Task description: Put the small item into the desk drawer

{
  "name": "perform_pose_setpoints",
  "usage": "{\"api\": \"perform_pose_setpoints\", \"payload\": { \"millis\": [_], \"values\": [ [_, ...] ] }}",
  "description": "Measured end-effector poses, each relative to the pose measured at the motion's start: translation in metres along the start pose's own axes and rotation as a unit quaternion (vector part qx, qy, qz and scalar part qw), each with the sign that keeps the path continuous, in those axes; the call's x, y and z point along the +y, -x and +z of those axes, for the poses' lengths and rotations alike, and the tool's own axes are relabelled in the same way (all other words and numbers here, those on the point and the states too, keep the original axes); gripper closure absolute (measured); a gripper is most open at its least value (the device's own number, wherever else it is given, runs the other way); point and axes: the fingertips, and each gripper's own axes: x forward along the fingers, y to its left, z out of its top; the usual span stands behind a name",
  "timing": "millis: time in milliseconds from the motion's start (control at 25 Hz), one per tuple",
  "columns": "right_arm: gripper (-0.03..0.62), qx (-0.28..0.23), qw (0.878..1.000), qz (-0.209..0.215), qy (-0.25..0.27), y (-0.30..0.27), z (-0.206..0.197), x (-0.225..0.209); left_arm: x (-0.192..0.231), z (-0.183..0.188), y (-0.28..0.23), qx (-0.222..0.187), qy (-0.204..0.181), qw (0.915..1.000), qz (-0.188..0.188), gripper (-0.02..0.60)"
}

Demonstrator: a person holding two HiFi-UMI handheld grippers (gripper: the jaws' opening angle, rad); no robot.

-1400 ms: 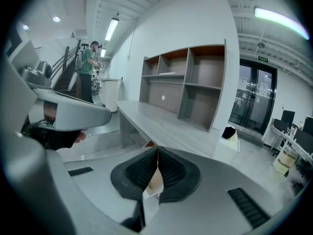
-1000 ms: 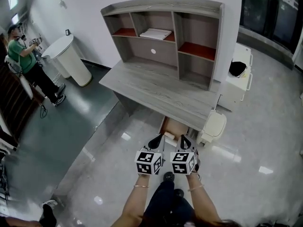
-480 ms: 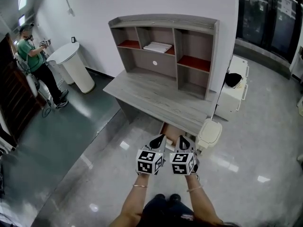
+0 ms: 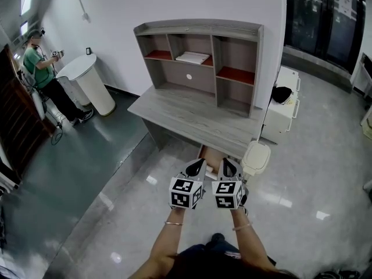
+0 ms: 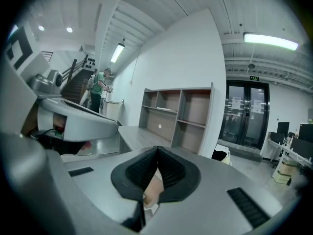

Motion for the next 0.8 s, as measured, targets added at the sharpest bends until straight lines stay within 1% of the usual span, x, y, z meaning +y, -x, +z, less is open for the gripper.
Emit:
{"api": "perform_pose_setpoints", "payload": {
  "millis": [200,360,560,680,800],
  "values": [
    [0.592,-0.008,1.000,-0.004,0.002,0.021,0.012,0.003,-0.008,0.012,0.018,-0.013,0.000,0.9998,-0.012,0.566],
    [0.592,-0.016,1.000,0.001,0.000,0.036,0.022,0.008,-0.014,0.019,0.030,-0.017,-0.002,0.9997,-0.019,0.566],
    [0.592,-0.025,1.000,-0.005,0.004,0.052,0.034,0.016,-0.019,0.023,0.046,-0.020,0.000,0.9995,-0.026,0.566],
    [0.592,-0.016,1.000,-0.009,-0.007,0.062,0.032,0.019,-0.022,0.023,0.056,-0.020,0.006,0.9994,-0.029,0.566],
    [0.592,-0.015,1.000,-0.012,-0.012,0.070,0.036,0.025,-0.023,0.024,0.067,-0.023,0.002,0.9992,-0.034,0.566]
  ]
}}
